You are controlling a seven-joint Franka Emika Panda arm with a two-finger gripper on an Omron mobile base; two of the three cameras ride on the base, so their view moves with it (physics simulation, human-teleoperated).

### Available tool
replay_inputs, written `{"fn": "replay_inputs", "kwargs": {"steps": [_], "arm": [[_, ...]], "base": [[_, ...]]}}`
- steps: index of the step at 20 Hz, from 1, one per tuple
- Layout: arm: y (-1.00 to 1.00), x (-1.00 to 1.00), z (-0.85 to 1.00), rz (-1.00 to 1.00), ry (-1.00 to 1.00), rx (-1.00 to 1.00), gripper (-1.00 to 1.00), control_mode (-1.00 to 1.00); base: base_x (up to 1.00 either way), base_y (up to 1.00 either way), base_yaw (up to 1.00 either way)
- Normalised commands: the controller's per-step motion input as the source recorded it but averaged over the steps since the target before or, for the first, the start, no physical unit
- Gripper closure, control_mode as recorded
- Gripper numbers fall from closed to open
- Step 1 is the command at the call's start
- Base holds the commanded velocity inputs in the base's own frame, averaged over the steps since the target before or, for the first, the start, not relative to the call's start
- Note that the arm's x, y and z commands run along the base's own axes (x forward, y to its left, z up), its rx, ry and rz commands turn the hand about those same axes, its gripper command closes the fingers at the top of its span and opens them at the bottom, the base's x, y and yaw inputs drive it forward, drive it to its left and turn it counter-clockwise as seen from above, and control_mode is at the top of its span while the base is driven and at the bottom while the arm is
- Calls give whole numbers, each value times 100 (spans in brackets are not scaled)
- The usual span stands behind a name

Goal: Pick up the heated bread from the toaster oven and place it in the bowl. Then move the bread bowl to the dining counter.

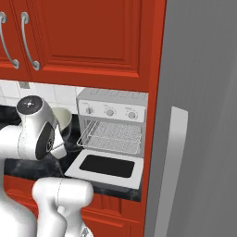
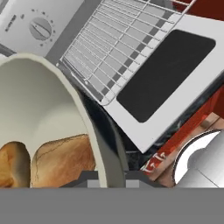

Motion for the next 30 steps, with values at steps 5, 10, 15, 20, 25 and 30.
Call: {"fn": "replay_inputs", "kwargs": {"steps": [5, 10, 15, 20, 25, 30], "arm": [[-12, -18, 3, 1, -11, 7, 100, 100], [0, 0, 0, 0, 0, 0, 100, 100], [0, 0, 0, 0, 0, 0, 100, 100], [0, 0, 0, 0, 0, 0, 100, 100], [0, 0, 0, 0, 0, 0, 100, 100], [0, 0, 0, 0, 0, 0, 100, 100]], "base": [[-10, -12, 6], [-54, -42, 55], [-67, -22, 95], [-14, 0, 100], [0, 0, 100], [0, 0, 100]]}}
